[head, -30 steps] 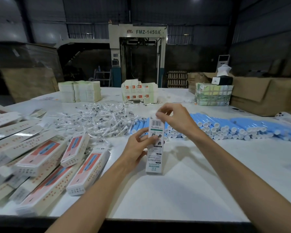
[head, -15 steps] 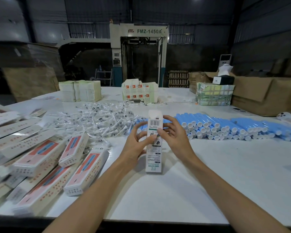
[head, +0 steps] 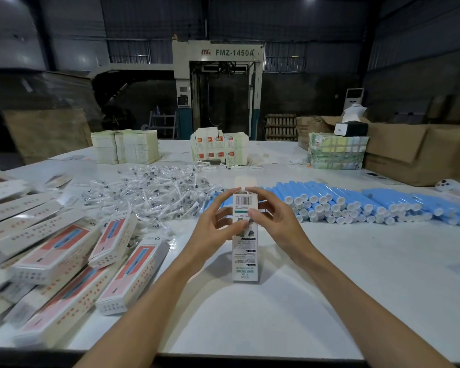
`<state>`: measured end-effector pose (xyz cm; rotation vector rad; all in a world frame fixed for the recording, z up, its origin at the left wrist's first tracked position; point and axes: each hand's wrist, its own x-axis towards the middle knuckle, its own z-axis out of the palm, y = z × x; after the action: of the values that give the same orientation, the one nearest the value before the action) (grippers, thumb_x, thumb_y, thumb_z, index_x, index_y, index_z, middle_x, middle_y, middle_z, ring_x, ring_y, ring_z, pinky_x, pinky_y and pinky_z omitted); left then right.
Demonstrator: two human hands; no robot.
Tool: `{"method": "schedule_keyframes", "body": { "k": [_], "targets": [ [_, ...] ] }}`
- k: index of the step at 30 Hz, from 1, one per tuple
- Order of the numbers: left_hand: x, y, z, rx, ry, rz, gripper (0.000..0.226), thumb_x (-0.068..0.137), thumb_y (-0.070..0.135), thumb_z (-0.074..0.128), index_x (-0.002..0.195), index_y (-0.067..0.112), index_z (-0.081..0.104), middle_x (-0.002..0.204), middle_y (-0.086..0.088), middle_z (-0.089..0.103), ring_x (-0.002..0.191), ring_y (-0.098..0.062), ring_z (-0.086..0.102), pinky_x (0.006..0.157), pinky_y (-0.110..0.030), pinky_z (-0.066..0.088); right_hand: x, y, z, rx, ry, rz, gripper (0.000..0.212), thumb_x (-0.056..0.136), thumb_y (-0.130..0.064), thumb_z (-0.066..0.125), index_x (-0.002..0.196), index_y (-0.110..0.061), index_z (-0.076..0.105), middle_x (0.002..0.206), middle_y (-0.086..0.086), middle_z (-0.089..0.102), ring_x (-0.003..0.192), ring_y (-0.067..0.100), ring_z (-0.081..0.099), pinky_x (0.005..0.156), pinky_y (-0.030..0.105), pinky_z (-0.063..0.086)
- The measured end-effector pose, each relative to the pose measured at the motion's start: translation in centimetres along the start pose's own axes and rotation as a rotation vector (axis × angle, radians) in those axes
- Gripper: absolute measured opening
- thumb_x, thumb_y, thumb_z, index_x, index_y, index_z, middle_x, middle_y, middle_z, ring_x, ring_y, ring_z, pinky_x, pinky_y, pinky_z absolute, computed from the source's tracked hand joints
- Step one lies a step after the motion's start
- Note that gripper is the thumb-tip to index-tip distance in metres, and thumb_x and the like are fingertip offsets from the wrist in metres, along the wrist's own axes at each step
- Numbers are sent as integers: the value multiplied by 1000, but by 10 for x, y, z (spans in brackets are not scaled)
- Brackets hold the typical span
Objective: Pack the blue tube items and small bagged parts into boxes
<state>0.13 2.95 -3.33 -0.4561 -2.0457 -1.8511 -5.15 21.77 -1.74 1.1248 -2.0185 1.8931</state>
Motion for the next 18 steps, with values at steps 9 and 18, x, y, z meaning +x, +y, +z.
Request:
{"method": "schedule_keyframes", "body": {
  "k": [9, 18],
  "targets": [
    [1, -3, -2, -15, -2, -43, 70, 92, 25, 86, 154, 33, 54, 121, -7, 77, 111, -36, 73, 90, -48, 65, 3, 3, -3, -51, -8, 31, 26, 99, -14, 68, 124, -22, 64, 109, -5, 76, 100, 13, 71, 84, 22, 55],
    [0, -2, -2, 10, -14, -68, 69, 87, 29, 86, 150, 31, 58, 122, -7, 77, 111, -35, 75, 93, -59, 63, 3, 3, -7, -62, -74, 46, 19, 101, -14, 66, 119, -19, 67, 103, 2, 77, 95, 18, 72, 82, 28, 56]
  ]
}}
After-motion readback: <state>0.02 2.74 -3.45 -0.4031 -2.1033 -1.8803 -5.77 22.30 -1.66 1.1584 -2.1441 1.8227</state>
